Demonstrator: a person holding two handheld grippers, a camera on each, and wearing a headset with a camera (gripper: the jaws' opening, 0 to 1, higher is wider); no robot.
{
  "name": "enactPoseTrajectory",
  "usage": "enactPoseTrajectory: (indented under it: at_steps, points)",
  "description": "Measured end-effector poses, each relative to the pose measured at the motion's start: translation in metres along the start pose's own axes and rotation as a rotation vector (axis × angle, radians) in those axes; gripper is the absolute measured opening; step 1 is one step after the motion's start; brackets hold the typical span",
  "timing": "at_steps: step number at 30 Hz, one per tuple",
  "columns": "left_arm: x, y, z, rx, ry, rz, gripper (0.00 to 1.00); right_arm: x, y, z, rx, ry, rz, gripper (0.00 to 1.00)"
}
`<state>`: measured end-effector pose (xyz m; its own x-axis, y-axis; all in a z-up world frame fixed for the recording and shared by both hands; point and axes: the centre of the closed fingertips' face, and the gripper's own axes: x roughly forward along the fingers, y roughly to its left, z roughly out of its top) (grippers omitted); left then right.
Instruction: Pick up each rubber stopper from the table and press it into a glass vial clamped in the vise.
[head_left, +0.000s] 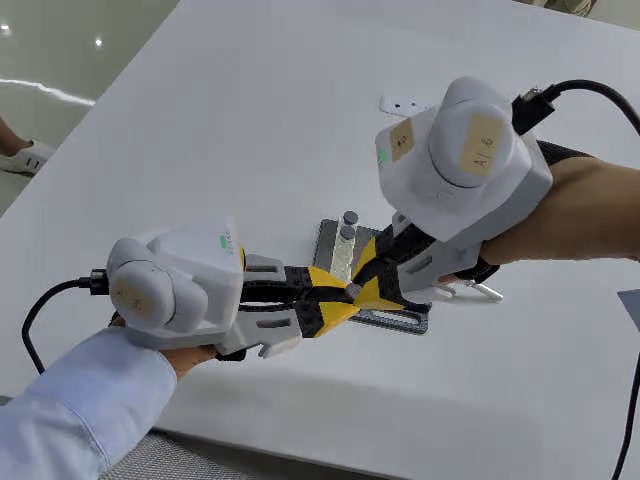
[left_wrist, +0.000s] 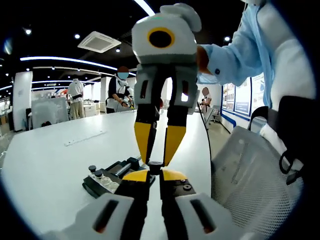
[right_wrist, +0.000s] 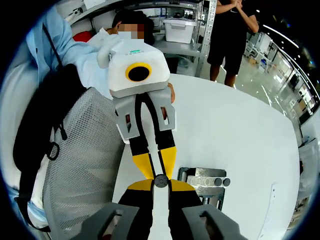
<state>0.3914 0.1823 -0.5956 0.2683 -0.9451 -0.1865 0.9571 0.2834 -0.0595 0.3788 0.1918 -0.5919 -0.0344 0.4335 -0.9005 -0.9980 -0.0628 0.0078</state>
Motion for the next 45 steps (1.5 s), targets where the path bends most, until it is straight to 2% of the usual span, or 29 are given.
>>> enactPoseTrajectory:
  at_steps: [1,2,13,21,30,36,39,42,43,45]
  points:
    - [-0.001,-0.001,0.001,-0.016,-0.012,-0.005,0.01,-0.001,0.001,0.0,-0.004,-0.004,0.003,0.07]
    - [-0.001,0.0,0.0,-0.002,-0.012,-0.001,0.01,-0.001,0.0,0.001,-0.011,-0.008,0.002,0.08]
    - [0.0,-0.004,0.003,-0.022,-0.027,-0.026,0.01,-0.003,0.005,0.003,-0.097,-0.018,0.01,0.08]
    - [-0.001,-0.007,0.004,-0.023,-0.036,-0.042,0.01,-0.004,0.006,0.004,-0.122,-0.024,0.022,0.08]
    - [0.0,-0.01,0.004,-0.011,-0.033,-0.063,0.01,-0.004,0.009,0.002,-0.127,-0.013,0.05,0.08]
    - [0.002,-0.012,0.001,0.0,-0.015,-0.073,0.01,-0.002,0.009,0.0,-0.106,0.008,0.06,0.07]
    - [0.002,-0.01,0.0,0.003,-0.01,-0.06,0.02,0.0,0.007,-0.002,-0.093,0.015,0.054,0.07]
    - [0.001,-0.002,0.001,0.001,-0.017,-0.023,0.03,-0.001,-0.001,-0.003,-0.076,0.019,0.032,0.07]
    - [-0.001,0.003,0.003,-0.007,-0.025,0.002,0.05,-0.001,-0.002,-0.004,-0.07,0.021,0.027,0.07]
    - [-0.003,0.007,0.003,-0.004,-0.024,0.015,0.12,-0.001,-0.004,-0.005,-0.066,0.026,0.019,0.07]
